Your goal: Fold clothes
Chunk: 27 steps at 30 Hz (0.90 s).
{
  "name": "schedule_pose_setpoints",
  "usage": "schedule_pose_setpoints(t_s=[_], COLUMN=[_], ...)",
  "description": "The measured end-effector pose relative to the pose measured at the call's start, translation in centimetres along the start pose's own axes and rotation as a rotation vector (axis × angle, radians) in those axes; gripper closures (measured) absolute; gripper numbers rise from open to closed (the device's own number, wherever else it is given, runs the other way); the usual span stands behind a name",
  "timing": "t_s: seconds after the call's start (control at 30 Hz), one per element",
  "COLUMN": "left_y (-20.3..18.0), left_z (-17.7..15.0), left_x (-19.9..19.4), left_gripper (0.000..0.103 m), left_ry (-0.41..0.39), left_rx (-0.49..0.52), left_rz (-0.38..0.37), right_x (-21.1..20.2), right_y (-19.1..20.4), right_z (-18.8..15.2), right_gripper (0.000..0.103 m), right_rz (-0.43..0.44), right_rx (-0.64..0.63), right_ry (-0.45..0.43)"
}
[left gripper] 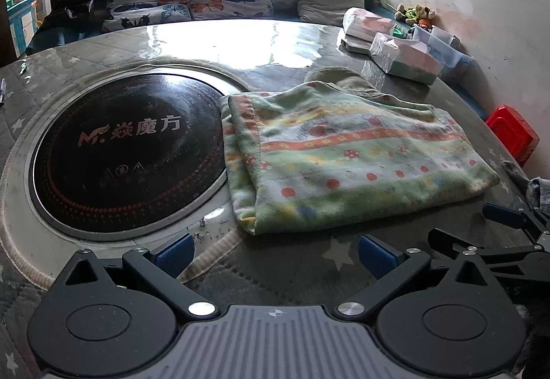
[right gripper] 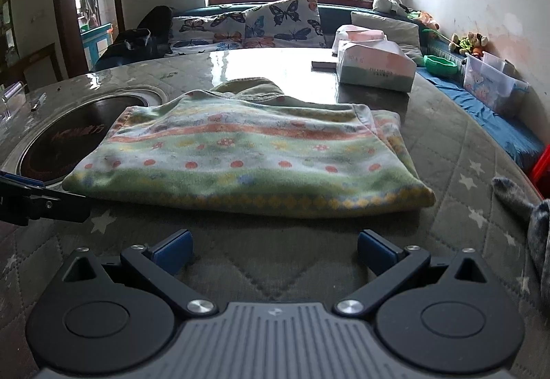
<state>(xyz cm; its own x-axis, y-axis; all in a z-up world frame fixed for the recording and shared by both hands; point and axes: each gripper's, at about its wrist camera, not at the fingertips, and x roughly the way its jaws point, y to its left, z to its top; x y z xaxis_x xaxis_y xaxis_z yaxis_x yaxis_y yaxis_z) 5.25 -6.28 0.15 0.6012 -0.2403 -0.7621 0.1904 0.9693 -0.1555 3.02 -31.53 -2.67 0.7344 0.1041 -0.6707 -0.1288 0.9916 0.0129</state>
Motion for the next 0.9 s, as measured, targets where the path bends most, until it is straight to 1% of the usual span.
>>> schedule_pose_setpoints(t_s=[0.47,0.9], left_y=[-0.4,-0.9], left_z=[-1.2,-2.1], left_x=[-1.0,-1.6], left_gripper=[0.0,0.0], left_ry=[-0.008,-0.011], left_rx=[0.02,0.033], left_rz=[-0.015,-0.022], right_x=[-0.8,-1.5], right_y=[0.4,0.8], right_z=[-0.9,-1.4], right_gripper=[0.0,0.0], right_rz=[-0.023,-0.022], right_rx=[0.005,0.01], right_ry=[-0.011,-0.017])
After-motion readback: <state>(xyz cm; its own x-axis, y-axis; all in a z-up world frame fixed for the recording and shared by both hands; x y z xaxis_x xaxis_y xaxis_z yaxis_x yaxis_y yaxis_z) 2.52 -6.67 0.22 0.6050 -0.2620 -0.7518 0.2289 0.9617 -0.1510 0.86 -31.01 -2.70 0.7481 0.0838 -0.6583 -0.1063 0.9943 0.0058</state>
